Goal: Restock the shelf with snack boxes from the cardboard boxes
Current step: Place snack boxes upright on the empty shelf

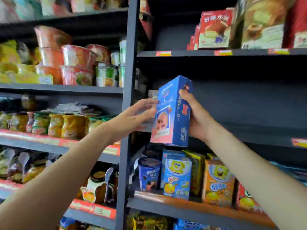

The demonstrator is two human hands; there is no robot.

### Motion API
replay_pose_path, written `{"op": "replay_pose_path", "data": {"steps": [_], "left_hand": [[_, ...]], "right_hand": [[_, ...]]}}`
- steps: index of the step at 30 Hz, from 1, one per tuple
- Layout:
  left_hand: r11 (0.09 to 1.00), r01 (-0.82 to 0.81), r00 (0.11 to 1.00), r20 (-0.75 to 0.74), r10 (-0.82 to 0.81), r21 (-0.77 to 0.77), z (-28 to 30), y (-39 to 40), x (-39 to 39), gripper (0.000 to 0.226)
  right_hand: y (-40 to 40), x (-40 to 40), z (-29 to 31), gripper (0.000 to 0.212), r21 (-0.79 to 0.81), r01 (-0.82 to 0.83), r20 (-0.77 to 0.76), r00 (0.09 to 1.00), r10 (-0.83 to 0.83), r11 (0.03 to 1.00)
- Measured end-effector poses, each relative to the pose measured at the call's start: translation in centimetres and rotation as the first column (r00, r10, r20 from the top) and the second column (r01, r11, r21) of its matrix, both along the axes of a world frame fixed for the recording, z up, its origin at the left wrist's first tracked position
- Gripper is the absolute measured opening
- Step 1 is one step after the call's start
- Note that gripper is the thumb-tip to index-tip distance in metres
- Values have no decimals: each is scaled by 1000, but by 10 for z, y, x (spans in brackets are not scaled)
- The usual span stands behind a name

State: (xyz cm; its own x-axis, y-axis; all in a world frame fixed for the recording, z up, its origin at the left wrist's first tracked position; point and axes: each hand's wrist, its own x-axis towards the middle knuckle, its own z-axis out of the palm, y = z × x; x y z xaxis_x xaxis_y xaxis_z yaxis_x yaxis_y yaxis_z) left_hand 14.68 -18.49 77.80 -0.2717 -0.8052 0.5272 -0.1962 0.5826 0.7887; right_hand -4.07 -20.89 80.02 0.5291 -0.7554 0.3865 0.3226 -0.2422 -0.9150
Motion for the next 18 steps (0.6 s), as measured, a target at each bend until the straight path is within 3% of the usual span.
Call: {"op": "replay_pose_path", "data": {"steps": [2,6,9,12,15,18], "left_hand": [[990,99,991,-103,-89,97,3,-18,-8,46],[974,189,964,-211,-160,125,11,-38,-38,42],[990,118,965,-246,-95,78,20,-54,-42,38],[999,1,980,-200,8,43,29,-67,-36,34],[999,31,973,-231,-23,35,37,-74,-38,31],[999,-48,981,-190,46,-9,46,-81,-47,36]], "right_hand": [[-18,-18,9,61,35,21,34,999,-22,999],[-49,-32,23,79,45,59,-119,991,-53,997],[-68,-40,32,55,-78,164,-99,980,-172,983],[-81,-48,37,32,-160,150,-68,984,-162,976],[-90,-55,39,59,-164,-45,-148,989,21,985],[-101,-51,40,75,-211,-64,-251,968,9,975]]}}
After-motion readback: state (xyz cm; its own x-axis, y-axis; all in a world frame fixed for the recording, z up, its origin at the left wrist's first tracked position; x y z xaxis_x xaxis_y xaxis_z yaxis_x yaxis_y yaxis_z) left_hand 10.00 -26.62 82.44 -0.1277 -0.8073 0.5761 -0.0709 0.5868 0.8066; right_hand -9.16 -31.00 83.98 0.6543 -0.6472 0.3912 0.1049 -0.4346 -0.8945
